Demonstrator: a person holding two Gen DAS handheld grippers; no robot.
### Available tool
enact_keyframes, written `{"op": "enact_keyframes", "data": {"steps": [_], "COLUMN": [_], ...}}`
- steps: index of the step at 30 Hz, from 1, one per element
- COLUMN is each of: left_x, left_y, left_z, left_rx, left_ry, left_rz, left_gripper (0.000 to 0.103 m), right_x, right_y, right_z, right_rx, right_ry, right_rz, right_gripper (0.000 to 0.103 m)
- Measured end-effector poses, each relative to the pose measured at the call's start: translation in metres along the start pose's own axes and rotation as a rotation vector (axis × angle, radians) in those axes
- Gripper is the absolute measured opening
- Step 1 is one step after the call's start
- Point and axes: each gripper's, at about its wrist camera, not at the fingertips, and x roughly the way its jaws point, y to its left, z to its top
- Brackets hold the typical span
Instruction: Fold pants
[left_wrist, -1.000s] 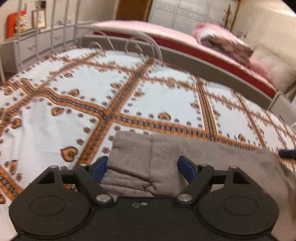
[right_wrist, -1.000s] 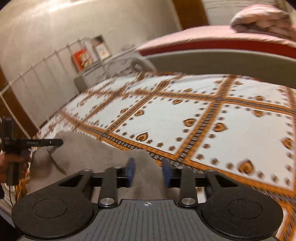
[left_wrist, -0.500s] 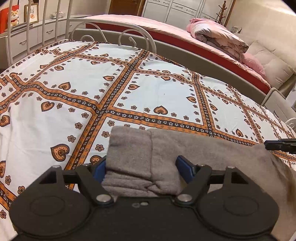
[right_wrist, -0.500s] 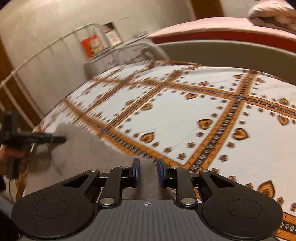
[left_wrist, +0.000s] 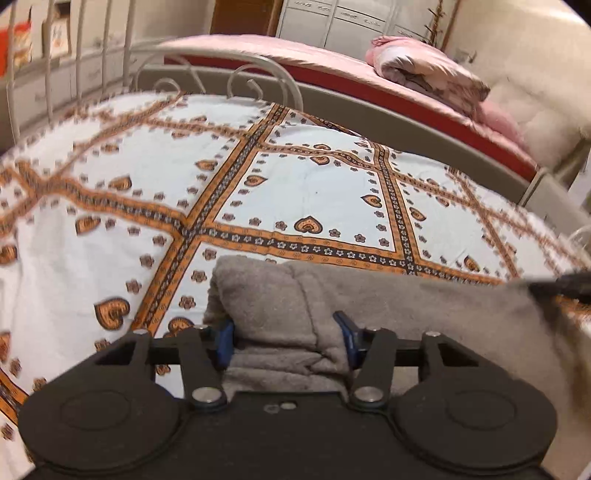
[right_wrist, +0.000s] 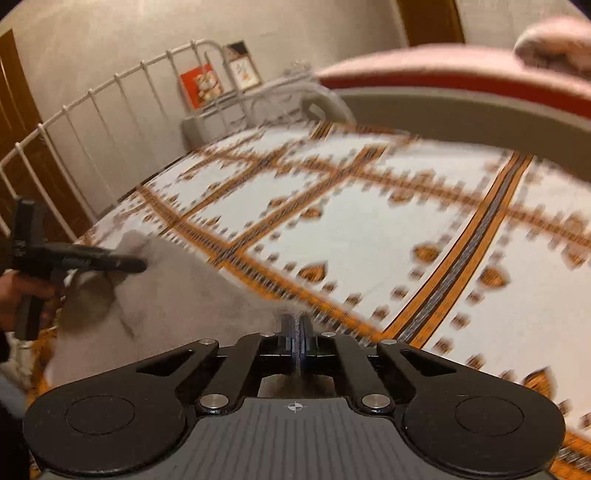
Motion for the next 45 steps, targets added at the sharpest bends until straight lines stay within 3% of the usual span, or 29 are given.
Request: {"op": "enact_keyframes", "data": {"steps": [3, 7, 8, 10, 12, 15, 17, 20, 23, 25, 28, 32, 35, 37, 40, 41, 45], "left_x": [-0.003, 0.01, 0.01, -0.001, -0.015, -0.038, -0.048, -0.055, -0.056, -0.055, -0.055, -0.053, -0.056, -0.054, -0.052, -0.051, -0.05], "left_y": [-0.007, -0.015, -0.014, -0.011, -0.014, -0.023, -0.033, -0.05, -0.061, -0.068, -0.079, -0.087, -0.092, -0.095, -0.096, -0.096, -0.097], "left_z": [0.002, -0.003, -0.003, -0.003, -0.004, -0.004, -0.006, -0.015, -0.03, -0.04, -0.047, -0.055, -0.061, -0.065, -0.07, -0.071, -0.075], "left_rx": [0.033, 0.087, 0.084, 0.053, 0.075, 0.098, 0.115, 0.154, 0.127, 0.12, 0.161, 0.162, 0.167, 0.174, 0.185, 0.191, 0.209], "left_ry": [-0.032, -0.021, -0.025, -0.052, -0.096, -0.139, -0.15, -0.141, -0.095, -0.055, -0.04, -0.009, 0.005, 0.022, 0.047, 0.05, 0.061], "left_rz": [0.04, 0.093, 0.094, 0.126, 0.167, 0.193, 0.173, 0.167, 0.117, 0.098, 0.112, 0.12, 0.111, 0.113, 0.127, 0.129, 0.135], "left_gripper": [0.042, 0.047, 0.049, 0.072, 0.073, 0.072, 0.072, 0.074, 0.076, 0.077, 0.08, 0.08, 0.081, 0.081, 0.081, 0.081, 0.083], "right_x": [-0.007, 0.034, 0.033, 0.012, -0.029, -0.112, -0.176, -0.278, -0.365, -0.406, -0.449, -0.467, -0.47, -0.468, -0.468, -0.465, -0.458], "right_y": [0.003, 0.007, 0.006, -0.004, -0.012, -0.03, -0.043, -0.069, -0.091, -0.099, -0.1, -0.102, -0.105, -0.109, -0.111, -0.115, -0.124], "right_z": [0.007, -0.012, -0.012, -0.005, -0.008, -0.028, -0.057, -0.121, -0.2, -0.244, -0.293, -0.335, -0.356, -0.366, -0.373, -0.375, -0.375], "right_rx": [-0.006, -0.064, -0.039, 0.081, 0.128, 0.166, 0.208, 0.396, 0.65, 0.818, 1.006, 1.17, 1.263, 1.307, 1.348, 1.369, 1.398], "right_ry": [-0.046, 0.11, 0.087, 0.023, -0.071, -0.154, -0.215, -0.315, -0.384, -0.442, -0.515, -0.503, -0.487, -0.474, -0.522, -0.52, -0.543], "right_rz": [-0.03, -0.164, -0.168, -0.144, -0.209, -0.272, -0.373, -0.537, -0.678, -0.711, -0.715, -0.704, -0.635, -0.593, -0.536, -0.515, -0.462], "right_gripper": [0.002, 0.002, 0.003, 0.012, 0.024, 0.025, 0.025, 0.025, 0.025, 0.025, 0.025, 0.025, 0.025, 0.025, 0.027, 0.033, 0.042]}}
